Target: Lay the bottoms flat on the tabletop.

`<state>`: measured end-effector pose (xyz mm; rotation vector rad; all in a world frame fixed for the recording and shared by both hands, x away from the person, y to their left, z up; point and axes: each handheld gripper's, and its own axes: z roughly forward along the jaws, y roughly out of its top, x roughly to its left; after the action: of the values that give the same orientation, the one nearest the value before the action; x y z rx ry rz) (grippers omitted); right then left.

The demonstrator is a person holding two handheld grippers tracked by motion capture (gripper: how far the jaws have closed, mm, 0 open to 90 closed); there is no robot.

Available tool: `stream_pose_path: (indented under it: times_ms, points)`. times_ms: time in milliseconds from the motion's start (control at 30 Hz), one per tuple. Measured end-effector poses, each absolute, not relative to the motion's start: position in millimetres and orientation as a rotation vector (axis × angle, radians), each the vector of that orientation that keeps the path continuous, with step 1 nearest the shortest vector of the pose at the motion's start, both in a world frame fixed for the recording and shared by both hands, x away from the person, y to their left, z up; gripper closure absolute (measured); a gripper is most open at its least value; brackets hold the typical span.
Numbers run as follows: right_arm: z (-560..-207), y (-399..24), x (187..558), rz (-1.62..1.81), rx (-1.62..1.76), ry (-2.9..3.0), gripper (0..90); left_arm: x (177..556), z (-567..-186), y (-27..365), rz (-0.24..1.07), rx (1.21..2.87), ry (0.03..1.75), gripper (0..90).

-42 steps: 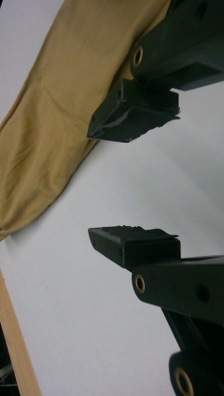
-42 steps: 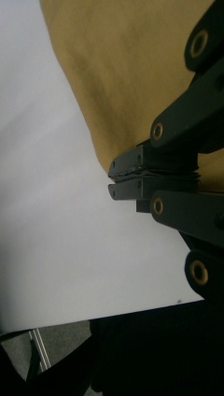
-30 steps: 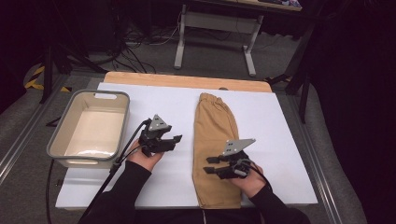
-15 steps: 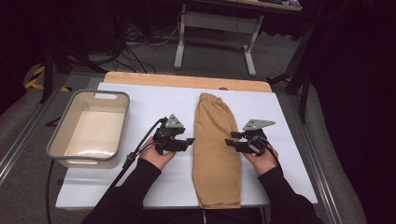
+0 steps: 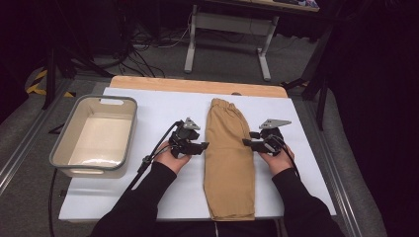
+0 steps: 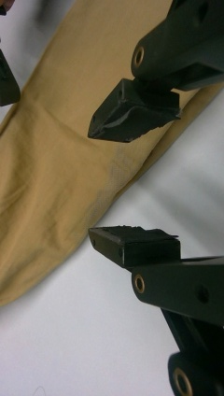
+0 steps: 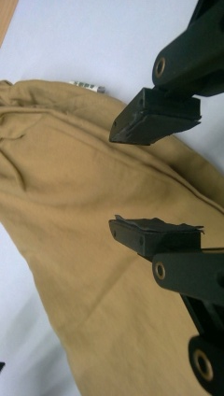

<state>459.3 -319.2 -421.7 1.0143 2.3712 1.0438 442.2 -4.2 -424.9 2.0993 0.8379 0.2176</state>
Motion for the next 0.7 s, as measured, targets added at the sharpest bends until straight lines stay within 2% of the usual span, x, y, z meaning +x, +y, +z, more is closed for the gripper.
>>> stream_pose_path:
  times_ms: [433, 533, 633, 700]
  points:
    - [-438.5, -313.7, 484.4, 0.979, 1.056, 2.369, 56.3, 454.0, -427.1, -12.7, 0.216, 2.114, 0.847, 47.7]
    - [-438.2, -312.0, 488.0, 0.989, 1.076, 2.392, 67.3, 456.4, -428.0, -13.3, 0.213, 2.112, 0.859, 47.7]
    - [-435.5, -312.0, 488.9, 1.024, 1.097, 2.406, 84.1, 457.8, -428.5, -14.7, 0.214, 2.115, 0.861, 47.8]
    - [-433.5, -312.2, 487.6, 1.03, 1.102, 2.398, 85.9, 459.4, -428.3, -15.4, 0.22, 2.11, 0.865, 47.7]
